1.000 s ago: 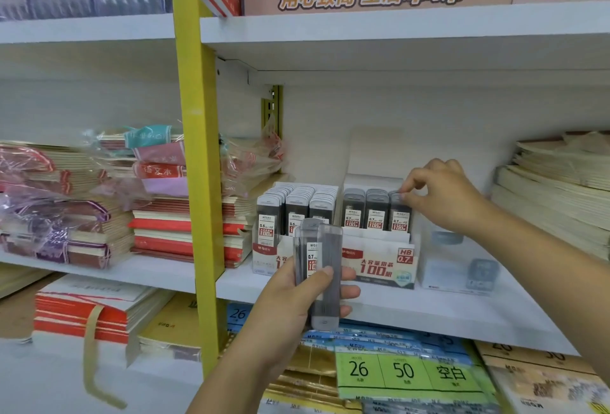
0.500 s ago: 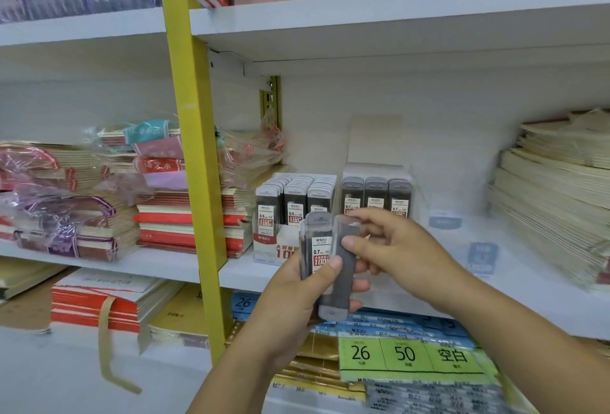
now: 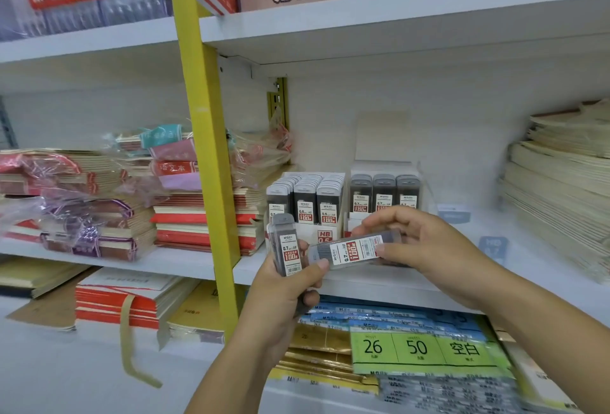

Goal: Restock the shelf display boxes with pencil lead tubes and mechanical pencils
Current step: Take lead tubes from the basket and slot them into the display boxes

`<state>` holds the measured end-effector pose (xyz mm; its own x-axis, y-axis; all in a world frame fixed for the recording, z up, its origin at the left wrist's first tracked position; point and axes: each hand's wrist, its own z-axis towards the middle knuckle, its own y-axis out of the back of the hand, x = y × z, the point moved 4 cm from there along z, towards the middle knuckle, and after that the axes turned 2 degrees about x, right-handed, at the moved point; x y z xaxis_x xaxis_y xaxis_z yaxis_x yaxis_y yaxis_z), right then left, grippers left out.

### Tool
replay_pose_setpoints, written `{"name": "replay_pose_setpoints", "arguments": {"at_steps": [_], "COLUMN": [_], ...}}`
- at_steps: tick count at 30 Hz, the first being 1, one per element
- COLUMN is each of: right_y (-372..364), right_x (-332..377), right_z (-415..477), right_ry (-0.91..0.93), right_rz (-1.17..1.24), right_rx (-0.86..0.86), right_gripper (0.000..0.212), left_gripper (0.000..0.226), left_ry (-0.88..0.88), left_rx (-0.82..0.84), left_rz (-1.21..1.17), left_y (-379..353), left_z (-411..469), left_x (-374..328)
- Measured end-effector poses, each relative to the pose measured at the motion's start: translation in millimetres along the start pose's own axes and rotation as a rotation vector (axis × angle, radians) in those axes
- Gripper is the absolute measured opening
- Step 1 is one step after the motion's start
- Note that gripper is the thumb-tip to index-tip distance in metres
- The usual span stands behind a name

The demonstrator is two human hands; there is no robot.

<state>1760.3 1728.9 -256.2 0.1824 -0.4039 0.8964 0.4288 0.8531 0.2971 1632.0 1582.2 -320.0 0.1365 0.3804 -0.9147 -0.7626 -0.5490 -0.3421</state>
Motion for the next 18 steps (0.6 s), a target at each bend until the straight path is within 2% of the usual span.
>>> {"name": "replay_pose_setpoints", "arguments": {"at_steps": [3, 8, 12, 14, 16, 18], "right_y": [-4.5, -20.9, -28.6, -12.9, 18.5, 48.1], "right_x": [-0.3, 4.5, 9.1, 19.0, 35.8, 50.4], "right_z": [-1.5, -2.5, -5.0, -1.7, 3.0, 8.0], "right_ry": [-0.020, -0.032, -0.028, 0.052, 0.220, 0.361], "right_rz": [-0.041, -0.259, -0.341, -0.312, -0.276, -0.397], "right_rx": [0.017, 0.102, 0.238, 0.105, -0.193, -0.420], "right_gripper": [0.035, 0.035, 0.070, 0.072, 0.056, 0.044], "left_gripper": [0.025, 0.022, 0.006, 0.012, 0.014, 0.013], "left_ry": [-0.079, -0.119, -0.072, 0.010, 0.061, 0.051], "left_rx": [-0.070, -0.062, 0.001, -0.022, -0.034, -0.024], "left_rz": [0.031, 0.163, 0.207, 0.183, 0.085, 0.076], "left_y": [3.4, -0.6, -7.8, -8.6, -10.4, -12.8], "left_z": [-1.7, -3.3, -2.8, -0.3, 2.0, 2.6], "left_x": [-5.8, -9.4, -9.3, -5.3, -4.0, -5.0]}}
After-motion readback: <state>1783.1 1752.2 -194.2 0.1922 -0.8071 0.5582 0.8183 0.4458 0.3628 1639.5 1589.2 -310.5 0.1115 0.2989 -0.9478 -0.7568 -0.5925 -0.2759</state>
